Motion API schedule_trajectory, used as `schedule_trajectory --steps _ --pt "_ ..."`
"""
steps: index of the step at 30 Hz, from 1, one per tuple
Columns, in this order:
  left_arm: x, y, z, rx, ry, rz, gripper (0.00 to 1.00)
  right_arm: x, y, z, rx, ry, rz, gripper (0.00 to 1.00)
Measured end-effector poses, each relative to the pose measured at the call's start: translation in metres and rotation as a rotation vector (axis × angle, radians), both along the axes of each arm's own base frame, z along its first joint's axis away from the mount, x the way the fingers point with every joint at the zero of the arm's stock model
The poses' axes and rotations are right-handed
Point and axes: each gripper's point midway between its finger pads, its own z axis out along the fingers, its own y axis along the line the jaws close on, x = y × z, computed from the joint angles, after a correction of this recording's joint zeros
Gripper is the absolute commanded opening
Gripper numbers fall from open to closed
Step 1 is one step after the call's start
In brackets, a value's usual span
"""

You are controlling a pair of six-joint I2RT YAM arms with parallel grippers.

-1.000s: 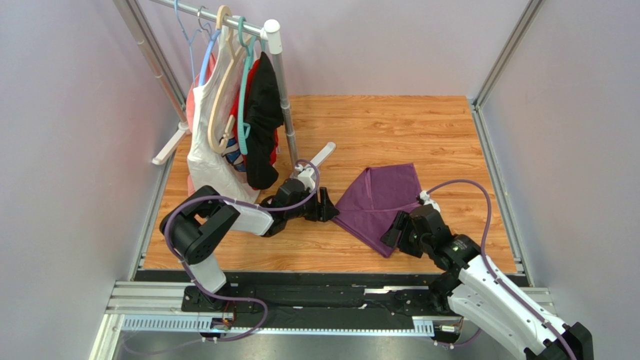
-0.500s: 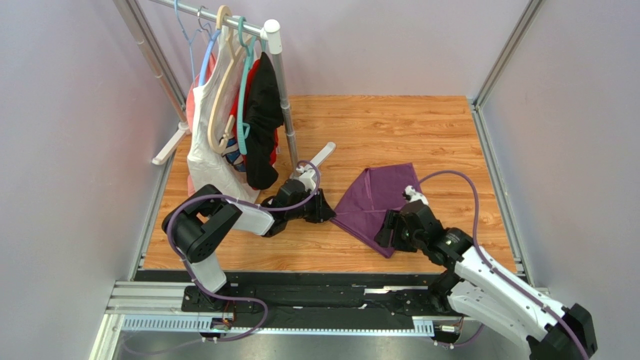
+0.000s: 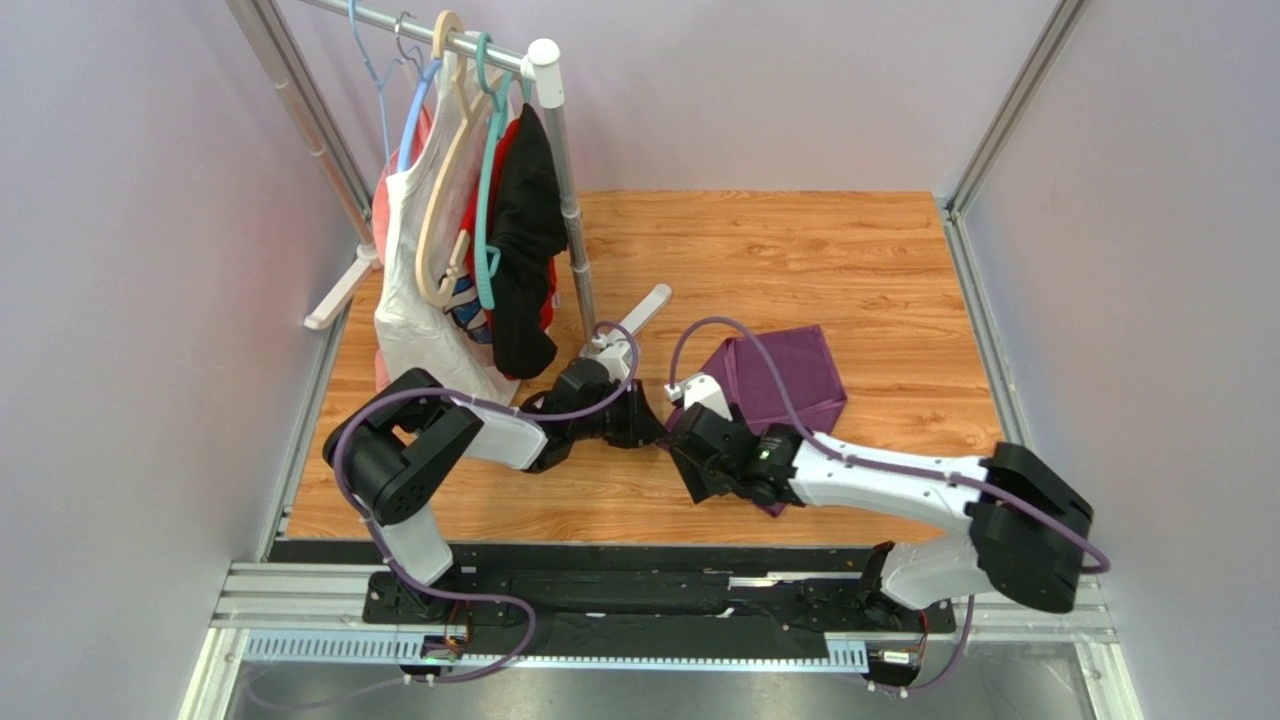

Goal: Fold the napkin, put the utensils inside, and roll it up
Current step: Roll the napkin with the utensil

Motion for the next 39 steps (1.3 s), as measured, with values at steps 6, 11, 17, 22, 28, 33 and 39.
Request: schedule_trajectory --steps 6,11,17,22,28,33,39 --pt "0.002 0.008 -0.004 0.008 0.030 0.007 0.19 0.008 -0.006 -0.022 -0.155 -0.025 0.077 0.72" --pt "0.002 0.008 -0.001 -0.002 0.037 -0.010 0.19 0.016 0.003 -0.020 -0.163 -0.052 0.128 0.73" --pt "0.004 -0.002 0.009 -0.032 0.031 -0.049 0.19 0.029 0.009 -0.025 -0.169 -0.057 0.133 0.70" --pt "0.003 -0.003 0.008 -0.025 0.036 -0.060 0.19 0.035 0.002 -0.028 -0.175 -0.043 0.108 0.63" --pt "0.002 -0.001 0.005 -0.009 0.046 -0.063 0.20 0.035 0.001 -0.032 -0.174 -0.031 0.088 0.59" --pt "0.006 -0.003 0.009 -0.010 0.044 -0.064 0.19 0.034 0.001 -0.035 -0.161 -0.032 0.076 0.56" --pt "0.008 -0.002 0.009 -0.004 0.047 -0.063 0.20 0.033 0.003 -0.036 -0.152 -0.034 0.075 0.46"
